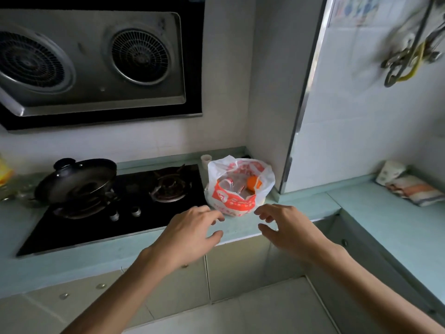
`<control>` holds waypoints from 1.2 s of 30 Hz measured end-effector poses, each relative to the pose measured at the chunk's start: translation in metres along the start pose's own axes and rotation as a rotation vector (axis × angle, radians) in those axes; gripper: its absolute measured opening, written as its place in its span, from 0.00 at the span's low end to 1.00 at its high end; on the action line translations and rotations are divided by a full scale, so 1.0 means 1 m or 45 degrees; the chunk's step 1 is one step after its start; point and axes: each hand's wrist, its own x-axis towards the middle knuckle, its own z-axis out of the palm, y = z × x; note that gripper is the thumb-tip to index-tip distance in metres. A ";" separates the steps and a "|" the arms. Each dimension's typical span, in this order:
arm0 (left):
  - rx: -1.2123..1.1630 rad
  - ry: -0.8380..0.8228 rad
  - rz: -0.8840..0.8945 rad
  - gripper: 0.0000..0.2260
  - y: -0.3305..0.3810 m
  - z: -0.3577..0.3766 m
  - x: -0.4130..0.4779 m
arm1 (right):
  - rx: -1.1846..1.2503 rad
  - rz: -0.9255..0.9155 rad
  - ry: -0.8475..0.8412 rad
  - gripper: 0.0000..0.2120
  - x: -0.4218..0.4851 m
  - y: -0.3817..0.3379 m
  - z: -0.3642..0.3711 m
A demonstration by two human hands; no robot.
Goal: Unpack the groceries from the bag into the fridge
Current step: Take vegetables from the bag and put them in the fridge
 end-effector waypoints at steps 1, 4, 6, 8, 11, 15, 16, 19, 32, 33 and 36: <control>-0.007 -0.001 0.019 0.15 -0.007 -0.002 0.016 | -0.003 0.017 0.008 0.16 0.014 0.003 -0.001; -0.043 0.010 0.055 0.14 -0.026 -0.003 0.058 | 0.012 0.067 0.012 0.17 0.050 0.013 -0.003; -0.075 -0.012 0.068 0.15 -0.036 0.002 0.081 | 0.021 0.100 0.003 0.17 0.071 0.021 -0.003; -0.109 -0.043 0.087 0.15 -0.045 0.010 0.102 | 0.028 0.129 -0.008 0.17 0.091 0.031 0.001; -0.118 -0.084 0.093 0.17 -0.059 0.025 0.132 | 0.037 0.170 -0.029 0.17 0.121 0.048 0.009; -0.151 -0.139 0.058 0.17 -0.079 0.049 0.173 | 0.067 0.187 -0.066 0.17 0.161 0.075 0.026; -0.162 -0.148 0.051 0.16 -0.084 0.056 0.183 | 0.080 0.190 -0.079 0.17 0.171 0.083 0.031; -0.194 -0.170 0.030 0.14 -0.095 0.082 0.217 | 0.120 0.188 -0.127 0.17 0.206 0.109 0.047; -0.373 -0.312 -0.157 0.15 -0.093 0.212 0.353 | 0.216 0.168 -0.326 0.14 0.352 0.220 0.156; -0.364 -0.330 -0.165 0.17 -0.095 0.222 0.358 | 0.188 0.167 -0.315 0.14 0.363 0.226 0.165; -0.202 -0.406 -0.128 0.15 -0.099 0.249 0.365 | 0.126 0.108 -0.245 0.25 0.393 0.243 0.192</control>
